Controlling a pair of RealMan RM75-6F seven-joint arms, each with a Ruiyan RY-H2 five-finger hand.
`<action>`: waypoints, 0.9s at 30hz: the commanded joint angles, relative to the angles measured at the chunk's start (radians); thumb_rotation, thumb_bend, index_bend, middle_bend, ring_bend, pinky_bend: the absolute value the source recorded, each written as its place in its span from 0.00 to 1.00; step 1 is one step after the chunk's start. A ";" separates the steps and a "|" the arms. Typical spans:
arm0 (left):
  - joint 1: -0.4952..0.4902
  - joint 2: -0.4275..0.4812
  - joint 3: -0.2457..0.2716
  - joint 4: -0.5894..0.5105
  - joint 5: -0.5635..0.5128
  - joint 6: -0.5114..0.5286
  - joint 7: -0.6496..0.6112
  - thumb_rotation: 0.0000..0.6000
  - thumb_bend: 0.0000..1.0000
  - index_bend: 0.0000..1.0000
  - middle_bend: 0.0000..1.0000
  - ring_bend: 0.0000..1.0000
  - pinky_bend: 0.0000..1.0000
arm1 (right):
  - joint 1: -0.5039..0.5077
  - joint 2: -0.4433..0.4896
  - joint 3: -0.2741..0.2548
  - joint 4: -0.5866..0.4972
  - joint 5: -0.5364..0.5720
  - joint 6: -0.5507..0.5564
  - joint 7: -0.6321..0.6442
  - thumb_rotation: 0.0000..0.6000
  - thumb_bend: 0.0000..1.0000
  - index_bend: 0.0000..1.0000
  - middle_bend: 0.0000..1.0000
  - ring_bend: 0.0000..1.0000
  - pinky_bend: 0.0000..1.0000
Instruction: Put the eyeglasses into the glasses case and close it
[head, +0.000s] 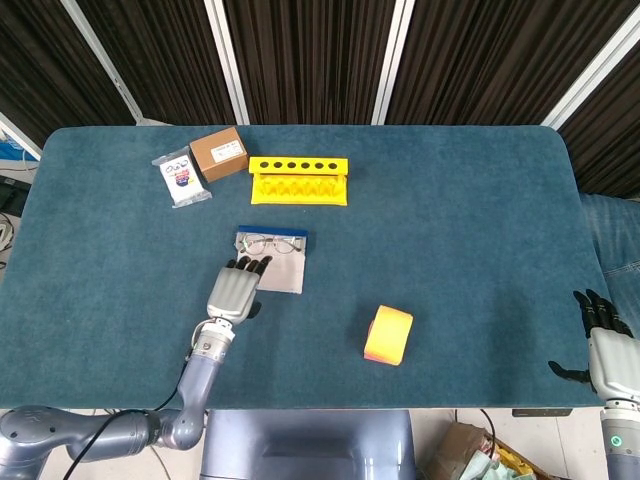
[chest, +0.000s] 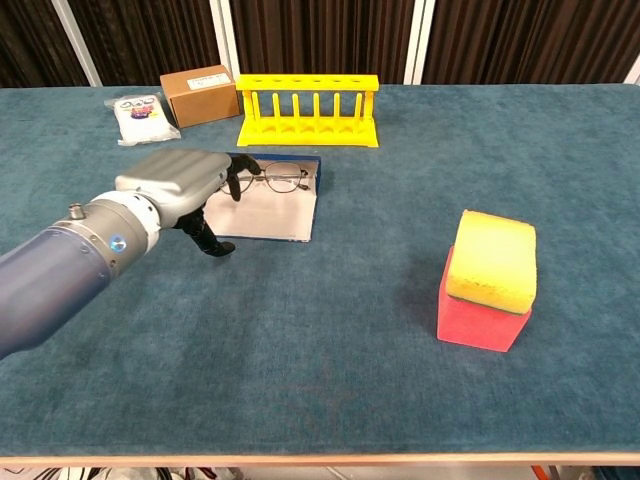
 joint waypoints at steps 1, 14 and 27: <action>-0.013 -0.021 -0.009 0.029 -0.014 -0.003 0.044 1.00 0.21 0.18 0.31 0.19 0.28 | 0.000 0.001 0.000 0.000 -0.001 0.001 0.002 1.00 0.00 0.00 0.00 0.00 0.21; -0.040 -0.042 -0.027 0.073 -0.051 -0.022 0.152 1.00 0.21 0.15 0.27 0.16 0.25 | 0.001 -0.002 0.001 0.003 0.001 0.004 -0.003 1.00 0.00 0.00 0.00 0.00 0.21; -0.045 -0.040 -0.039 0.079 -0.072 -0.053 0.162 1.00 0.21 0.09 0.17 0.07 0.13 | 0.001 -0.002 0.001 0.003 0.002 0.004 -0.002 1.00 0.00 0.00 0.00 0.00 0.21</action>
